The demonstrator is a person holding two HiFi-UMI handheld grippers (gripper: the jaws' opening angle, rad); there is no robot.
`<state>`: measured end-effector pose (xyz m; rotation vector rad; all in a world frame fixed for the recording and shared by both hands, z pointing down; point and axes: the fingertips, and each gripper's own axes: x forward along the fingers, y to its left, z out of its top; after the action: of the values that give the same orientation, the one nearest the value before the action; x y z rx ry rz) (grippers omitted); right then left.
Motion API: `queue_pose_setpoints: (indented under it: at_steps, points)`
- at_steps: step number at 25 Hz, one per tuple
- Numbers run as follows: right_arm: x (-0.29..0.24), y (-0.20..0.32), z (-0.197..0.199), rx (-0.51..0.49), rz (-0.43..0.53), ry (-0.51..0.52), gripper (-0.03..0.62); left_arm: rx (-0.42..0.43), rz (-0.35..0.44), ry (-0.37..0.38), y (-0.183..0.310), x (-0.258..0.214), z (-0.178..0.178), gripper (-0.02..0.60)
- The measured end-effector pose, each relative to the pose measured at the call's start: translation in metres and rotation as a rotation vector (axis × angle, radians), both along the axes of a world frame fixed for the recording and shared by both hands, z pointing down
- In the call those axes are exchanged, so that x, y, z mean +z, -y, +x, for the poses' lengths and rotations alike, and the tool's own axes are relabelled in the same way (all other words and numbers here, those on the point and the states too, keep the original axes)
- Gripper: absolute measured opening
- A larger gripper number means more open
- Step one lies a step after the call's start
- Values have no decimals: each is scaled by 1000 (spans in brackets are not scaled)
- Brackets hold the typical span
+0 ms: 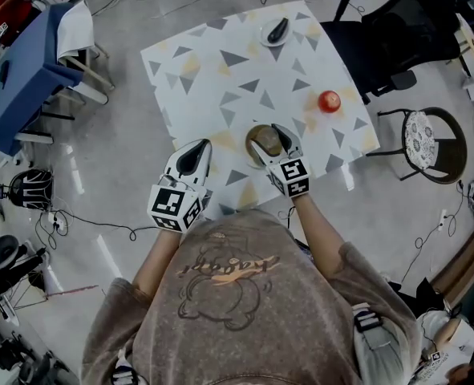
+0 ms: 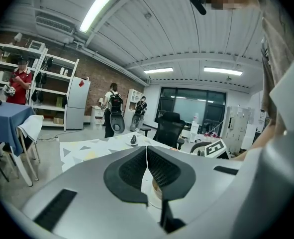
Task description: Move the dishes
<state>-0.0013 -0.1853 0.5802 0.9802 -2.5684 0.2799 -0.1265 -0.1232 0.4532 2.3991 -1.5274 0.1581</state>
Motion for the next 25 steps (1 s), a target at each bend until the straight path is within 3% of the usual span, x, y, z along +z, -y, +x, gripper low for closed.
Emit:
queue_pose_setpoints:
  at_steps: [10, 25]
  points:
    - [-9, -3, -6, -46, 11, -20, 287, 22, -12, -12, 5, 3, 10, 20]
    - [-85, 47, 5, -13, 95, 24, 287, 64, -11, -35, 14, 1, 22, 20]
